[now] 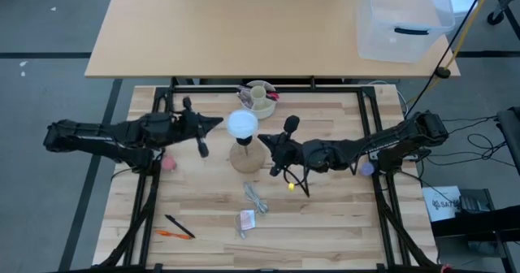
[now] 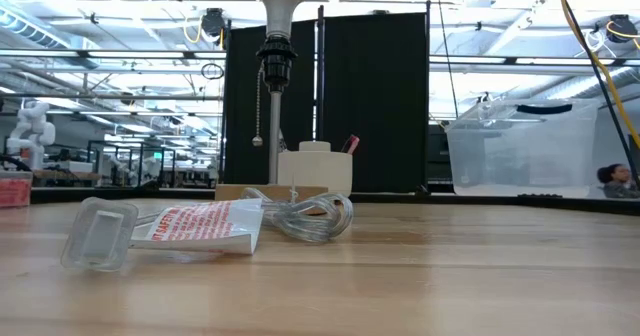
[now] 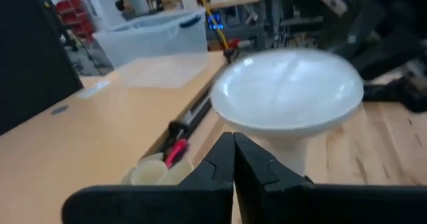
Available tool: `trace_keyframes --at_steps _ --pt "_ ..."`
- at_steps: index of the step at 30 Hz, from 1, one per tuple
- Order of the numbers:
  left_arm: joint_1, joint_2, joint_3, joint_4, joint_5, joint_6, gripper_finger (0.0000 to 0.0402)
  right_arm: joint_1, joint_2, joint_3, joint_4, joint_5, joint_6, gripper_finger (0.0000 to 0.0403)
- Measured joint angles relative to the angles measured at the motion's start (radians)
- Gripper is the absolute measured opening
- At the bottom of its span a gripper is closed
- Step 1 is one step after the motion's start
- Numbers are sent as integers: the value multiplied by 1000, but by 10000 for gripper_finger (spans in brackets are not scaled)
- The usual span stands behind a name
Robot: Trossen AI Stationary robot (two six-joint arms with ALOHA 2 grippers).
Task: Screw lightbulb
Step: Insert the lightbulb into the wooden lamp
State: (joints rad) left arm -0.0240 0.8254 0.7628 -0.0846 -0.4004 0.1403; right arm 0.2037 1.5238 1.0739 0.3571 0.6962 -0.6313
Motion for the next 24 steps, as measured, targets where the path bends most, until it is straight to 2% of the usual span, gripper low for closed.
trace_keyframes --at_steps 3,8,14,18,24 --pt "-9 -44 0 4 4 22 0 -13 0 0 -5 37 4 0" --pt "-33 -68 0 17 84 25 0 -64 0 0 25 39 -12 0" --pt "-60 -16 0 34 109 22 0 -113 0 0 34 28 -39 0" --pt "-61 24 0 38 109 18 0 -127 1 0 60 -21 -50 0" --pt "-57 33 0 64 108 19 0 -138 1 0 95 -23 -98 0"
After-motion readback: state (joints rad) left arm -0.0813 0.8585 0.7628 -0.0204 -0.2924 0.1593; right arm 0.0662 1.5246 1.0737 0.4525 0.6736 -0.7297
